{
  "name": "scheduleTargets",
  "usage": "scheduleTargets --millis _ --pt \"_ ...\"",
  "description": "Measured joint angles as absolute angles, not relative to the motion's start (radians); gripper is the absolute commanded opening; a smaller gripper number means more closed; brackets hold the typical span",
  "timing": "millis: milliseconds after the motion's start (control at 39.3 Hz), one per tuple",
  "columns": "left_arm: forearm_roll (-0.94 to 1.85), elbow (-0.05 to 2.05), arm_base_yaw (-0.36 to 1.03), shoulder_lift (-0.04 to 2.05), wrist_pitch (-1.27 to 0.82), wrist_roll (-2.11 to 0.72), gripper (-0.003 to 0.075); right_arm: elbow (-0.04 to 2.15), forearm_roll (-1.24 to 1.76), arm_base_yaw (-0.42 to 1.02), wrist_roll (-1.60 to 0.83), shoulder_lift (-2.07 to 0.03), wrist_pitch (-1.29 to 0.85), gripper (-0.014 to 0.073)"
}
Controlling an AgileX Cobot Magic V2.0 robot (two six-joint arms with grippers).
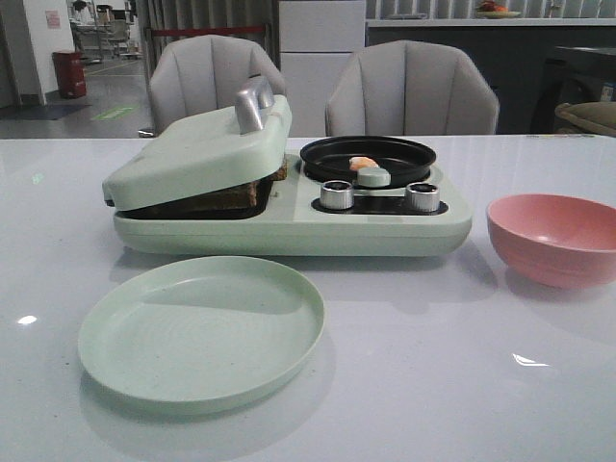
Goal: Make breakfast with bread and shrimp
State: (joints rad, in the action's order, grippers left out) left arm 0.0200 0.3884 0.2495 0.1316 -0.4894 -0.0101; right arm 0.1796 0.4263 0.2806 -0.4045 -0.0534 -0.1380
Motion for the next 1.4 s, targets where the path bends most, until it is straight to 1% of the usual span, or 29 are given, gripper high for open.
scheduleTargets --millis 76,102,178,866,1044,1146,1401 --pt "0.020 0.388 0.250 0.132 -0.489 -0.010 0.0114 0.180 0.426 0.281 -0.404 -0.053 -0.138 0.0134" --pt "0.020 0.388 0.250 0.132 -0.489 -0.010 0.0114 0.180 0.426 0.281 -0.404 -0.053 -0.138 0.0127" --pt "0.020 0.388 0.250 0.132 -0.489 -0.010 0.0114 0.180 0.426 0.281 -0.404 -0.053 -0.138 0.0150" --pt "0.020 0.388 0.250 0.132 -0.489 -0.010 0.0114 0.180 0.427 0.281 -0.406 -0.053 -0.138 0.0150" --pt "-0.007 0.343 0.241 0.132 -0.471 -0.010 0.0114 0.180 0.427 0.281 -0.406 -0.053 -0.138 0.0150" --pt "0.000 0.299 0.198 0.122 -0.411 -0.010 0.0114 0.180 0.427 0.281 -0.406 -0.053 -0.138 0.0150" --pt "0.022 0.095 0.065 0.059 -0.111 -0.010 0.0114 0.180 0.427 0.281 -0.406 -0.053 -0.138 0.0150"
